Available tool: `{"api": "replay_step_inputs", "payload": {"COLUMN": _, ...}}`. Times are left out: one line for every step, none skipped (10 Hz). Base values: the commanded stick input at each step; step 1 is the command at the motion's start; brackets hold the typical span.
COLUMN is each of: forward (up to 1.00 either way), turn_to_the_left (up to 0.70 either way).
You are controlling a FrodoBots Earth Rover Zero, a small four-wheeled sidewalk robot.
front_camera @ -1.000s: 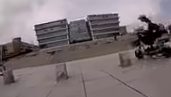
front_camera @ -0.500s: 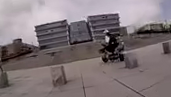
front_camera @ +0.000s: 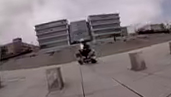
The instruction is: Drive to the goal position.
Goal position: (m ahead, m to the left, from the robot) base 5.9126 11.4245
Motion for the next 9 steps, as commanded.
{"api": "replay_step_inputs", "payload": {"forward": 0.7, "turn_to_the_left": 0.0}}
{"api": "replay_step_inputs", "payload": {"forward": 0.7, "turn_to_the_left": 0.0}}
{"api": "replay_step_inputs", "payload": {"forward": 0.7, "turn_to_the_left": 0.0}}
{"api": "replay_step_inputs", "payload": {"forward": 0.7, "turn_to_the_left": 0.0}}
{"api": "replay_step_inputs", "payload": {"forward": 0.7, "turn_to_the_left": 0.0}}
{"api": "replay_step_inputs", "payload": {"forward": 0.7, "turn_to_the_left": 0.0}}
{"api": "replay_step_inputs", "payload": {"forward": 0.7, "turn_to_the_left": 0.0}}
{"api": "replay_step_inputs", "payload": {"forward": 0.7, "turn_to_the_left": 0.0}}
{"api": "replay_step_inputs", "payload": {"forward": 0.7, "turn_to_the_left": 0.0}}
